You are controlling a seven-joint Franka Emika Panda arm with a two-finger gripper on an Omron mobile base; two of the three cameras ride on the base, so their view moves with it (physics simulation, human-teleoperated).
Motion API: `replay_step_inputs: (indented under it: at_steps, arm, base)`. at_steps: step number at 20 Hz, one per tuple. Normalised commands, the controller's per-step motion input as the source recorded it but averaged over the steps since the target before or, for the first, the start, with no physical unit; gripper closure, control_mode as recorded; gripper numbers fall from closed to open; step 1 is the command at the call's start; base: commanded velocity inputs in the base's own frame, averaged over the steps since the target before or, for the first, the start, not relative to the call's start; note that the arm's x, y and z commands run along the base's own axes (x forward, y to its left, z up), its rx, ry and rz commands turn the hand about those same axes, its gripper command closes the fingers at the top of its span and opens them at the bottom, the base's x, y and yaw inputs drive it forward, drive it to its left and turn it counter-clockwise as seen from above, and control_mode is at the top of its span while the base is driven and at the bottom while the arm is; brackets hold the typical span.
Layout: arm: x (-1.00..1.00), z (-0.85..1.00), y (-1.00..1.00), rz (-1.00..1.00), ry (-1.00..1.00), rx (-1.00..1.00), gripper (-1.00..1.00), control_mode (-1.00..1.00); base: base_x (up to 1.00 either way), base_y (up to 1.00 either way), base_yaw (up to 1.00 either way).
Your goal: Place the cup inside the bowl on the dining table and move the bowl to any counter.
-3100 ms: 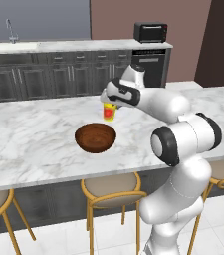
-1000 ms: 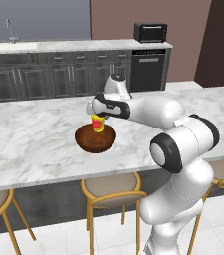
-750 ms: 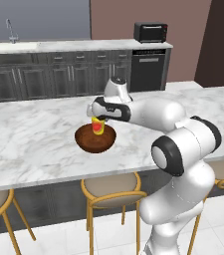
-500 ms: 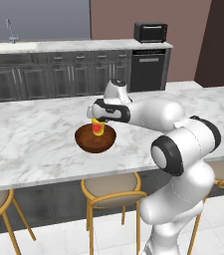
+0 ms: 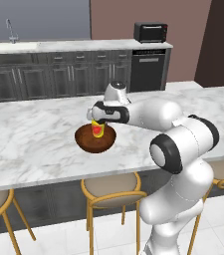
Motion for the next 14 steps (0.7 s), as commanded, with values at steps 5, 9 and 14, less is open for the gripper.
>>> replay_step_inputs:
  at_steps: [5,9,14]
  arm:
    - [0.0,-0.27,0.0,0.0,0.0,0.0,1.0,-1.0]
    - [0.0,-0.26,0.0,0.0,-0.01,0.0,1.0,-1.0]
    - [0.0,-0.25,0.0,0.0,-0.02,0.0,1.0,-1.0]
  base:
    - [0.0,0.0,0.0]
    - [0.0,0.0,0.0]
    - [0.0,0.0,0.0]
